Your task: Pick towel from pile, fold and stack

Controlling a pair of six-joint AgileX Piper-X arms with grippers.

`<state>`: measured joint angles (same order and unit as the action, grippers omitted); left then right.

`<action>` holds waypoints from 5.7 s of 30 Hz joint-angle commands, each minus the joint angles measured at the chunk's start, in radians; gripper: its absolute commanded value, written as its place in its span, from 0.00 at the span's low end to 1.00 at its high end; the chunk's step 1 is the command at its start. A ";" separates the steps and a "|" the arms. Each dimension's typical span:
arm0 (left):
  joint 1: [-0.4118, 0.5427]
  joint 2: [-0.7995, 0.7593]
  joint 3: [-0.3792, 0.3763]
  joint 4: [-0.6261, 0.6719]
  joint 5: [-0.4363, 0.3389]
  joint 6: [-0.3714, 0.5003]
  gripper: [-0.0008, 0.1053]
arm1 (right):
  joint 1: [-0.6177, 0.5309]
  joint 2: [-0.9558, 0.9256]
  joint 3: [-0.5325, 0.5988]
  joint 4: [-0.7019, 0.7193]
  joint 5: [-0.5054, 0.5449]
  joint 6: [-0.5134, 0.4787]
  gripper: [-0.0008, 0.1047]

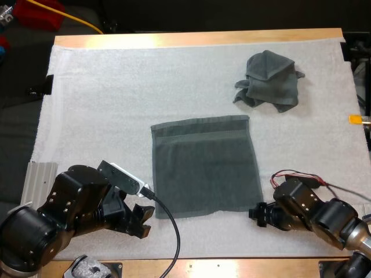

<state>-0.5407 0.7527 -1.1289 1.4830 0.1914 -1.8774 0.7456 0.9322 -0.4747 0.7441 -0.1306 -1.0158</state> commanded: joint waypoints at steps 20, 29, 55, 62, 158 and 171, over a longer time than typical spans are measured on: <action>-0.003 -0.005 -0.005 0.017 -0.001 -0.010 0.62 | -0.257 0.215 0.120 -0.385 -0.297 0.053 0.63; -0.003 -0.005 -0.005 0.017 0.008 -0.010 0.62 | -0.257 0.296 0.120 -0.455 -0.319 0.056 0.58; -0.003 0.000 0.531 -0.518 0.053 -0.451 0.68 | -0.257 0.296 0.120 -0.423 -0.240 0.002 0.01; -0.003 0.034 0.636 -0.567 0.103 -0.474 0.68 | -0.257 0.296 0.120 -0.418 -0.240 -0.001 0.01; 0.406 0.466 0.505 -0.849 0.574 -0.380 0.01 | -0.254 0.309 0.032 -0.805 -0.318 0.466 0.01; 0.424 0.592 0.407 -0.954 0.538 -0.435 0.01 | -0.254 0.434 0.032 -1.025 -0.113 0.543 0.01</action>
<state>-0.1151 1.3435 -0.7130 0.5392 0.7383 -2.3051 0.4919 1.3642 -0.4361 -0.2680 -0.2667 -0.4744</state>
